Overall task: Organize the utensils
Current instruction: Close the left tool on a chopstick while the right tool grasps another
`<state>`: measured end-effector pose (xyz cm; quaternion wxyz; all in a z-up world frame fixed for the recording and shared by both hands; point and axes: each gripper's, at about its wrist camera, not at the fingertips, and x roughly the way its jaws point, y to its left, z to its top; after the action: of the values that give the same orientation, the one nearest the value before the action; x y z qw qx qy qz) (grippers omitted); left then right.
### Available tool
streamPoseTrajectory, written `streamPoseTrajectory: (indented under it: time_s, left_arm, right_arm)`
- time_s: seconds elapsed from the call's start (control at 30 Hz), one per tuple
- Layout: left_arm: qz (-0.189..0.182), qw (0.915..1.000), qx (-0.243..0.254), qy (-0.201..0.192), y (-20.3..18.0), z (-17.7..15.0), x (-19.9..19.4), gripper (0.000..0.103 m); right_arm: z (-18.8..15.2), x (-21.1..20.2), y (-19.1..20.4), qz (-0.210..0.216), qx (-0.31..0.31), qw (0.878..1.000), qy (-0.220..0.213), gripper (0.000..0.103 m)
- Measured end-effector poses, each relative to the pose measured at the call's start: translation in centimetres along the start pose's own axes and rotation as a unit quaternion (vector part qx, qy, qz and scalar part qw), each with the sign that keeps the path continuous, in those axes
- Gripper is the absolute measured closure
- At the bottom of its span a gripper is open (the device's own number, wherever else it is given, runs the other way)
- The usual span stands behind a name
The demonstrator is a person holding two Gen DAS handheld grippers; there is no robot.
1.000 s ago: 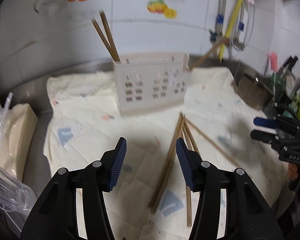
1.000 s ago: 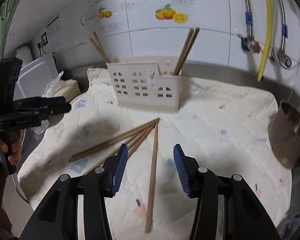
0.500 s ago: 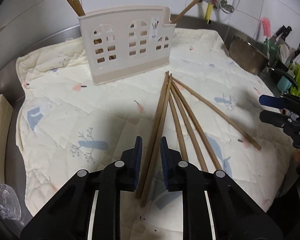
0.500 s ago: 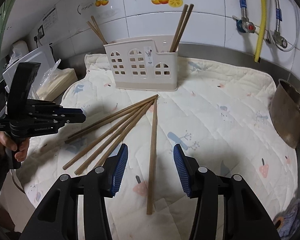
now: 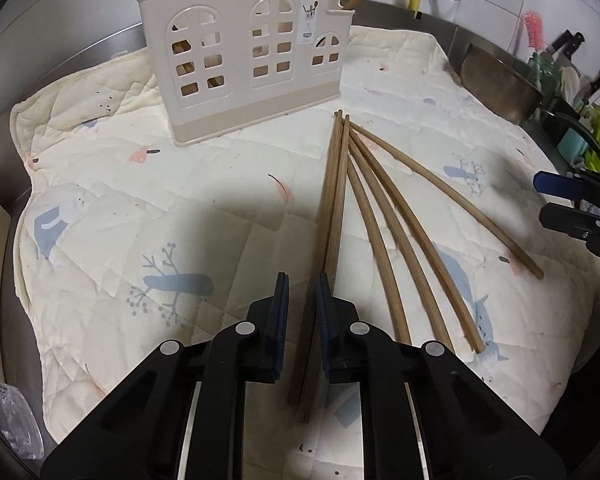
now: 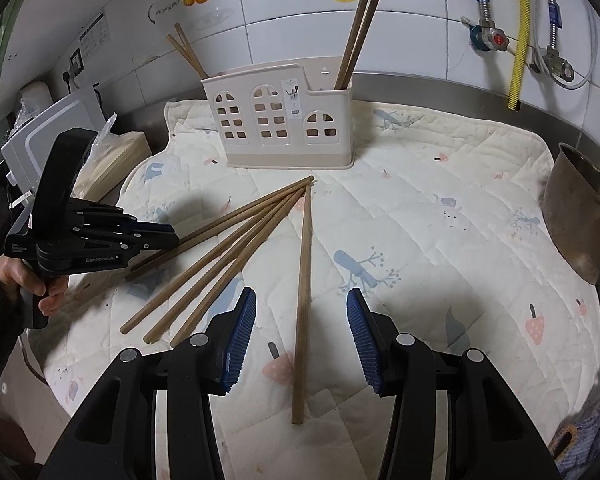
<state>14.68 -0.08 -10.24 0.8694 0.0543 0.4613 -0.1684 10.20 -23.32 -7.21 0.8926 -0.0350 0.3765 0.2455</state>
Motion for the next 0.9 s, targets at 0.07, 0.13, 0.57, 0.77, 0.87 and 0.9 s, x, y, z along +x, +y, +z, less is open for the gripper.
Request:
streamPoseTrajectory:
  time_s: [0.07, 0.13, 0.57, 0.77, 0.87, 0.9]
  left_arm:
    - [0.001, 1.0000, 0.002, 0.000, 0.1, 0.1, 0.0, 0.090]
    - [0.004, 1.0000, 0.002, 0.002, 0.2, 0.1, 0.1, 0.090]
    - [0.003, 0.9999, 0.012, 0.008, -0.6, -0.7, 0.5, 0.090]
    - [0.015, 0.9998, 0.010, 0.001, -0.9, -0.9, 0.5, 0.091]
    - [0.012, 0.9999, 0.002, -0.003, -0.9, -0.9, 0.4, 0.096]
    - [0.011, 0.9999, -0.001, -0.005, -0.9, -1.0, 0.3, 0.096]
  right_arm:
    - [0.0, 0.1, 0.0, 0.000, -0.001, 1.000, 0.001, 0.057]
    - [0.0, 0.1, 0.0, -0.001, -0.002, 1.000, 0.002, 0.057]
    - [-0.7, 0.6, -0.1, -0.003, -0.001, 1.000, 0.013, 0.057]
    - [-1.6, 1.0, -0.2, -0.002, 0.002, 1.000, 0.026, 0.065]
    - [-1.9, 1.5, -0.2, -0.002, 0.001, 0.999, 0.033, 0.070]
    - [-2.0, 1.6, -0.1, -0.001, 0.002, 0.999, 0.035, 0.071]
